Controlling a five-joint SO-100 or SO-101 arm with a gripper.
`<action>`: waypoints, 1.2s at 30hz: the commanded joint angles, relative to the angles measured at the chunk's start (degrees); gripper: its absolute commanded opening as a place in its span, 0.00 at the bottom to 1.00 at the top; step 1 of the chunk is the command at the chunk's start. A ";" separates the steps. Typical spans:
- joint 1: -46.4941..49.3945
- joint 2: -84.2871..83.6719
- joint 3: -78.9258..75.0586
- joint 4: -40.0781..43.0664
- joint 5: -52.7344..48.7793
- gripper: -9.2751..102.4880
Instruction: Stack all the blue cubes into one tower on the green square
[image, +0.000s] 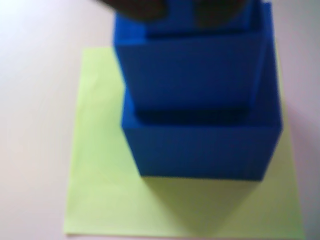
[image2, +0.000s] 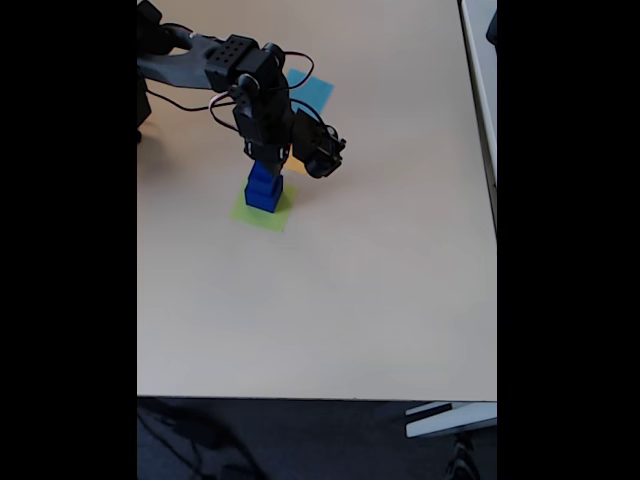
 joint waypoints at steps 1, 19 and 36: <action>0.26 0.97 -0.35 0.35 0.35 0.08; 0.00 1.14 -0.09 0.79 0.79 0.08; 0.35 1.14 0.35 0.79 0.62 0.08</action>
